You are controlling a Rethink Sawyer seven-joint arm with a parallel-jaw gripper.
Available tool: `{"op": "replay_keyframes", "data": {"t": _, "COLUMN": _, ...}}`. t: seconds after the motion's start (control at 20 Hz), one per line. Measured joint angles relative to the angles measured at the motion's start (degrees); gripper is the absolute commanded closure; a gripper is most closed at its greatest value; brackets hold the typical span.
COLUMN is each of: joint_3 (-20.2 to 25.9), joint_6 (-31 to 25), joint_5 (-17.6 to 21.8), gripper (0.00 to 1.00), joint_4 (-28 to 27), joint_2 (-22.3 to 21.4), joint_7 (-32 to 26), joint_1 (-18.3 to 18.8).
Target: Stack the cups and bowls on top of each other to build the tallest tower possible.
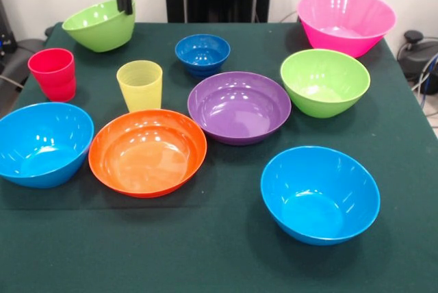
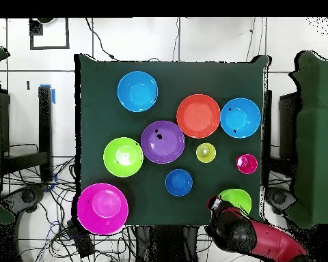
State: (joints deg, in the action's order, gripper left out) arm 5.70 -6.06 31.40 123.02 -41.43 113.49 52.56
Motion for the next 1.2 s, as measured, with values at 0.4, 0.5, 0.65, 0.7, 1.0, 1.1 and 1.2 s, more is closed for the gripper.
{"op": "replay_keyframes", "data": {"t": 0.4, "joint_3": 0.4, "joint_6": -0.4, "joint_5": 0.0, "gripper": 1.00, "joint_4": 0.4, "joint_2": -0.3, "joint_7": 0.0, "joint_1": 0.0}}
{"op": "replay_keyframes", "data": {"t": 0.5, "joint_3": 0.5, "joint_6": -0.6, "joint_5": 0.0, "gripper": 1.00, "joint_4": 0.6, "joint_2": -0.5, "joint_7": 0.0, "joint_1": 0.0}}
{"op": "replay_keyframes", "data": {"t": 0.65, "joint_3": 1.1, "joint_6": -1.3, "joint_5": 0.0, "gripper": 1.00, "joint_4": 1.4, "joint_2": -1.6, "joint_7": 0.0, "joint_1": 0.0}}
{"op": "replay_keyframes", "data": {"t": 0.7, "joint_3": 1.3, "joint_6": -1.6, "joint_5": 0.0, "gripper": 1.00, "joint_4": 1.8, "joint_2": -2.1, "joint_7": 0.0, "joint_1": 0.0}}
{"op": "replay_keyframes", "data": {"t": 1.0, "joint_3": 2.2, "joint_6": -2.7, "joint_5": 0.0, "gripper": 1.00, "joint_4": 3.8, "joint_2": -5.1, "joint_7": 0.0, "joint_1": 0.0}}
{"op": "replay_keyframes", "data": {"t": 1.1, "joint_3": 2.3, "joint_6": -2.8, "joint_5": 0.0, "gripper": 1.00, "joint_4": 4.1, "joint_2": -5.6, "joint_7": 0.0, "joint_1": 0.0}}
{"op": "replay_keyframes", "data": {"t": 1.2, "joint_3": 2.5, "joint_6": -2.8, "joint_5": 0.0, "gripper": 1.00, "joint_4": 4.4, "joint_2": -6.0, "joint_7": 0.0, "joint_1": 0.0}}
